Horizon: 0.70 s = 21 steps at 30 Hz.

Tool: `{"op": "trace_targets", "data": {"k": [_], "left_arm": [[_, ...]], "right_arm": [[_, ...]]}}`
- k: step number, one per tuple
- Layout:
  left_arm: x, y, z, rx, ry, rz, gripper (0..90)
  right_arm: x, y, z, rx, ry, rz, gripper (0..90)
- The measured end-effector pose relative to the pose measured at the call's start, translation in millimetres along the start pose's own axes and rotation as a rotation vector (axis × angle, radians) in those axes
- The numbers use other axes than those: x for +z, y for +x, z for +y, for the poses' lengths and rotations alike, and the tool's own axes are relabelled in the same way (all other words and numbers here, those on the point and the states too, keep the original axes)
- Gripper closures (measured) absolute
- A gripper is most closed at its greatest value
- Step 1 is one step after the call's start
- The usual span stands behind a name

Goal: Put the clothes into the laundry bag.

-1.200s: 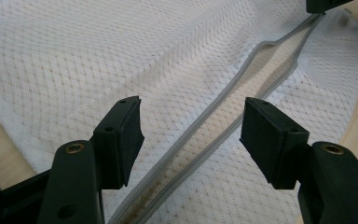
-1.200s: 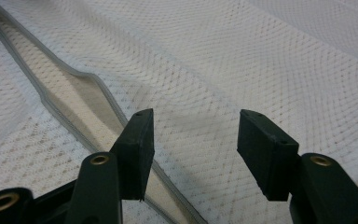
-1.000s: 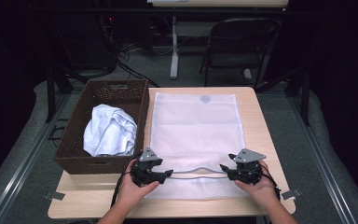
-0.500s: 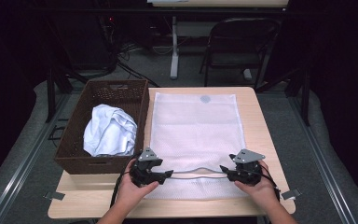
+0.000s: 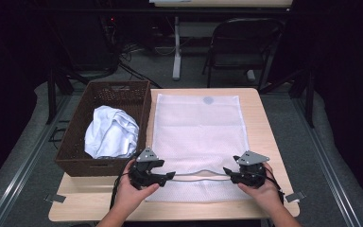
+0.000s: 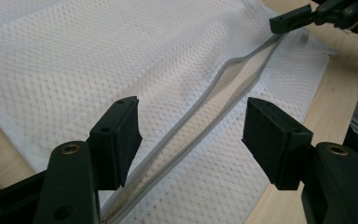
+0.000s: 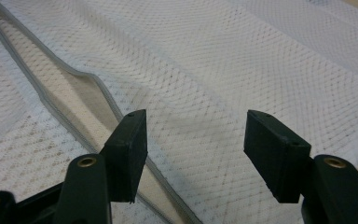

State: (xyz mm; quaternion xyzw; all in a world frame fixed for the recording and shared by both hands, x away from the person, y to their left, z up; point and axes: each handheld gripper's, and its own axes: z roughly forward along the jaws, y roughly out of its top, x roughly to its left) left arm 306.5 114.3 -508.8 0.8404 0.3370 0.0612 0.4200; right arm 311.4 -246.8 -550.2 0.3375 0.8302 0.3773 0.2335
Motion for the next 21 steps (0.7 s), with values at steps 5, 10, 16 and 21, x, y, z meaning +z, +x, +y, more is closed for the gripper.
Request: {"op": "trace_targets", "data": {"k": [5, 10, 16, 21], "left_arm": [[-18.8, 2.1, 8.7, -0.010, -0.024, 0.009, 36.2], [-41.3, 6.1, 20.7, -0.016, -0.064, 0.037, 34.4], [-58.8, 21.8, 30.8, -0.049, -0.054, 0.104, 30.3], [-65.6, 43.5, 37.0, -0.099, -0.021, 0.158, 24.8]], "right_arm": [[0.3, 0.4, 0.4, 0.004, 0.008, 0.011, 38.8], [-0.1, -0.3, 0.6, 0.019, 0.008, 0.009, 37.3], [-0.2, -0.3, 0.8, 0.029, 0.012, 0.011, 35.7], [0.4, 0.2, 0.9, 0.024, 0.016, 0.014, 35.5]]}}
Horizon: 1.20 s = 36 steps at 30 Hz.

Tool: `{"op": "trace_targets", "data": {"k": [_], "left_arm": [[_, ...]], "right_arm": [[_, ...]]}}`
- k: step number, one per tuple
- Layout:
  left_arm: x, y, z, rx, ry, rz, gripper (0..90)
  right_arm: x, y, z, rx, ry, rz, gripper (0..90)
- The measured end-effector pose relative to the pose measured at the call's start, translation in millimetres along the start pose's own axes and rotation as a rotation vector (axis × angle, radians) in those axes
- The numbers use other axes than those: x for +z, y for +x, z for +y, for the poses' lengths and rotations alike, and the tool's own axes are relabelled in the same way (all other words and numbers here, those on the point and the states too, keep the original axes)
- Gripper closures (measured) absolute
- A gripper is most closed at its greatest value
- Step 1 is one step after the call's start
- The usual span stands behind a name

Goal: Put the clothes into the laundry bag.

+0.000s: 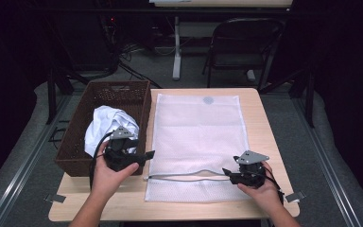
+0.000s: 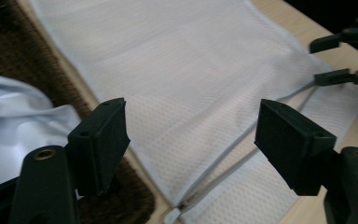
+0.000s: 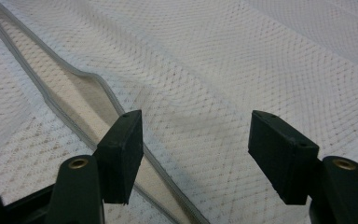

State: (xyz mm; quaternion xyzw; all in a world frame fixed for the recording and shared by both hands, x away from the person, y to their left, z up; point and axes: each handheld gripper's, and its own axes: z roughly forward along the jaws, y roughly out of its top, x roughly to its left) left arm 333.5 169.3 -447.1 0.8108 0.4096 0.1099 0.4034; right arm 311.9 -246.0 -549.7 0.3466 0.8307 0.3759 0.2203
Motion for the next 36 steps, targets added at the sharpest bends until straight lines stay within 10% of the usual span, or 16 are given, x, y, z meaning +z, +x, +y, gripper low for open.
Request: {"op": "trace_targets", "data": {"k": [15, 25, 36], "left_arm": [[-1.2, 70.0, 26.5, -0.117, 0.072, 0.153, 21.9], [7.7, 92.3, 31.9, -0.157, 0.116, 0.213, 20.0], [33.4, 136.2, 28.7, -0.316, 0.156, 0.263, 20.1]], "right_arm": [[1.5, -0.5, -0.7, 0.000, 0.010, 0.001, 35.3], [2.1, -0.7, -1.0, -0.002, 0.014, 0.002, 35.2], [3.1, -1.2, -2.1, 0.003, 0.019, 0.004, 35.2]]}}
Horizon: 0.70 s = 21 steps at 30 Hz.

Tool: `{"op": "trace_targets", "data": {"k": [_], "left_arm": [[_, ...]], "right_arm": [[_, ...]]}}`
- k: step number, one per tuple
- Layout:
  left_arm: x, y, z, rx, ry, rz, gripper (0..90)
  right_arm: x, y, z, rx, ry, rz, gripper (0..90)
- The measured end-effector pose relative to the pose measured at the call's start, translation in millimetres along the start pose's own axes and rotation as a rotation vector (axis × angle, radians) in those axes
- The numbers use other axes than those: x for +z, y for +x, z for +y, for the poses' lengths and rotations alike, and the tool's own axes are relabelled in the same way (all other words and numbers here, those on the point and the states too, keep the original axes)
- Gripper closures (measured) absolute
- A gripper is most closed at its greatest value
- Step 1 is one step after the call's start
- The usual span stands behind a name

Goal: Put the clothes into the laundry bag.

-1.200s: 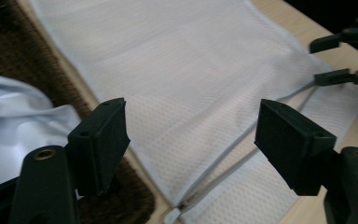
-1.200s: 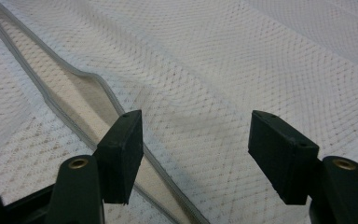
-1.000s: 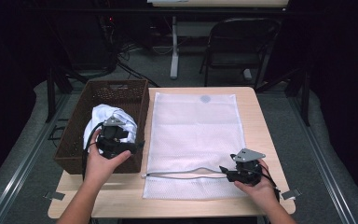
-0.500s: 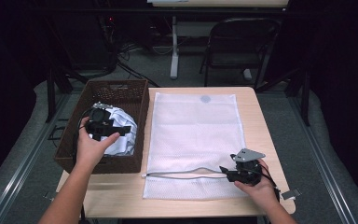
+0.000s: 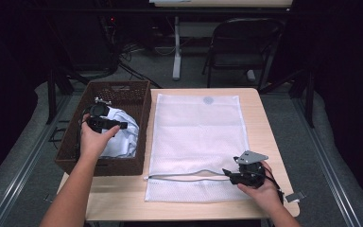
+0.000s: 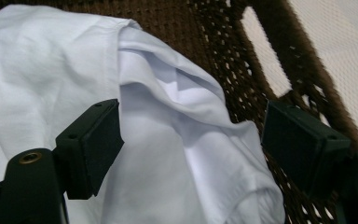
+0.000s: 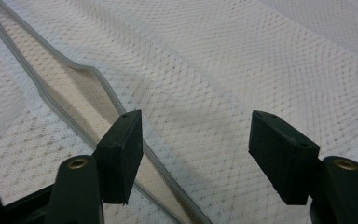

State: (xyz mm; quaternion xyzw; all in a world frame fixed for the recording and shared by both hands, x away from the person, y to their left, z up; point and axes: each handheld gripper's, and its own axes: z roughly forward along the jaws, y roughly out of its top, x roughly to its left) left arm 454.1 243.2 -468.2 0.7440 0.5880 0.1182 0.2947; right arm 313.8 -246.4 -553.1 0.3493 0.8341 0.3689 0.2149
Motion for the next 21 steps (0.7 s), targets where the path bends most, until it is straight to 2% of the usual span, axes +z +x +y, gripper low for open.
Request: {"op": "trace_targets", "data": {"k": [5, 8, 11, 15, 21], "left_arm": [[13.0, 11.4, 3.2, -0.047, 0.022, 0.028, 20.2], [19.0, 15.8, 3.3, -0.053, 0.030, 0.069, 20.2], [23.8, 18.2, 3.5, -0.070, 0.040, 0.081, 19.6], [29.2, 20.5, 4.9, -0.091, 0.054, 0.076, 17.8], [34.6, 19.6, 6.5, -0.093, 0.061, 0.096, 16.0]], "right_arm": [[0.5, 0.5, -0.2, 0.001, 0.004, 0.003, 35.2], [0.8, 0.9, -0.1, -0.004, 0.004, 0.006, 35.1], [1.3, 1.1, -0.2, -0.008, 0.005, 0.010, 35.1], [1.6, 1.5, -0.2, -0.008, 0.007, 0.012, 35.0], [1.7, 1.9, -0.2, -0.008, 0.006, 0.016, 35.0]]}}
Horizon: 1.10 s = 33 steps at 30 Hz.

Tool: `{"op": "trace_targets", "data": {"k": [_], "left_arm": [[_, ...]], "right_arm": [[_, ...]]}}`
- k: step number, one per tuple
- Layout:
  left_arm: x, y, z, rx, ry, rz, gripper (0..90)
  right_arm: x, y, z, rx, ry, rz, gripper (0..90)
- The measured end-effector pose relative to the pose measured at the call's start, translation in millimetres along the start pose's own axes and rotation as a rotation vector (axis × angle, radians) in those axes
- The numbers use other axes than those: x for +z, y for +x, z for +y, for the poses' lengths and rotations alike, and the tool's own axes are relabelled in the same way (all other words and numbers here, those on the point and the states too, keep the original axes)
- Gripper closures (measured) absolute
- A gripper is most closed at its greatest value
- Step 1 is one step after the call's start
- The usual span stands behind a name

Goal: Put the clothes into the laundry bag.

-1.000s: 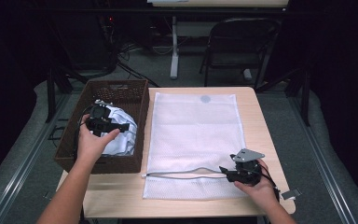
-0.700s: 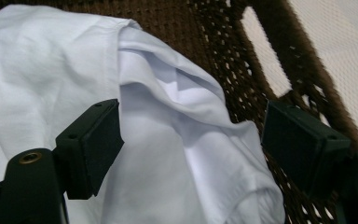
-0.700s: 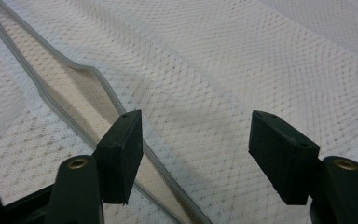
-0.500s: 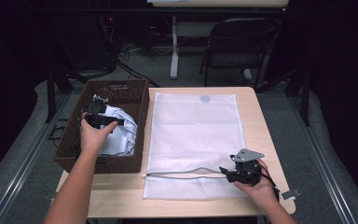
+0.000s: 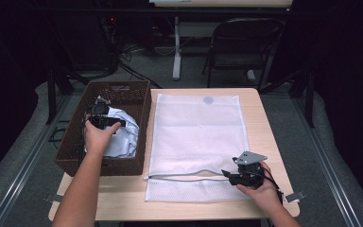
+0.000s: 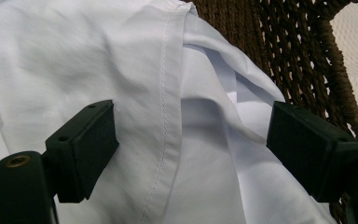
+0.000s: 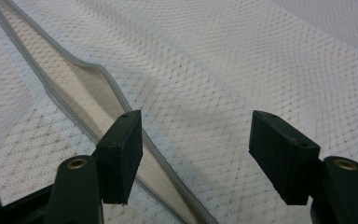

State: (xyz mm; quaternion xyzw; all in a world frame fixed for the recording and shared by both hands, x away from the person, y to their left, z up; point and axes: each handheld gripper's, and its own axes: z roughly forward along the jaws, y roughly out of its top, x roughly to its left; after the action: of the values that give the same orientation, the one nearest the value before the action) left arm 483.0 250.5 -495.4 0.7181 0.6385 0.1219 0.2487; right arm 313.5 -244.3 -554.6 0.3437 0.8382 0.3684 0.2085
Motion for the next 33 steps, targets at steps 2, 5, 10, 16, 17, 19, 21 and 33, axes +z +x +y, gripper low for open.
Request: {"op": "trace_targets", "data": {"k": [2, 5, 10, 16, 17, 19, 21, 33], "left_arm": [[1.7, -1.0, 0.1, -0.009, -0.011, 0.008, 15.9], [3.3, -1.7, 0.3, -0.012, -0.012, 0.015, 15.6], [7.0, -3.2, -0.7, 0.014, 0.008, 0.078, 15.5], [12.2, -0.3, -2.5, 0.004, 0.053, 0.129, 15.1], [12.5, 0.5, -2.5, 0.005, 0.059, 0.131, 15.0], [13.8, 2.2, -2.6, -0.004, 0.067, 0.126, 14.9], [15.2, 4.0, -2.3, -0.009, 0.075, 0.119, 14.5], [26.8, 10.3, -2.0, -0.054, 0.107, 0.087, 9.4]], "right_arm": [[0.2, 0.4, -0.1, 0.004, 0.001, -0.001, 34.9], [0.3, 0.5, 0.1, 0.001, 0.001, 0.001, 34.9], [0.3, 0.7, 0.1, 0.000, 0.001, 0.003, 34.9], [0.4, 0.8, 0.0, -0.001, 0.002, 0.005, 34.7], [0.3, 0.8, 0.0, -0.003, 0.001, 0.005, 34.7], [0.1, 1.0, 0.1, -0.003, 0.000, 0.006, 34.6], [0.2, 1.0, 0.2, -0.002, 0.000, 0.006, 34.6], [0.3, 2.5, 0.3, 0.002, 0.002, 0.013, 34.3]]}}
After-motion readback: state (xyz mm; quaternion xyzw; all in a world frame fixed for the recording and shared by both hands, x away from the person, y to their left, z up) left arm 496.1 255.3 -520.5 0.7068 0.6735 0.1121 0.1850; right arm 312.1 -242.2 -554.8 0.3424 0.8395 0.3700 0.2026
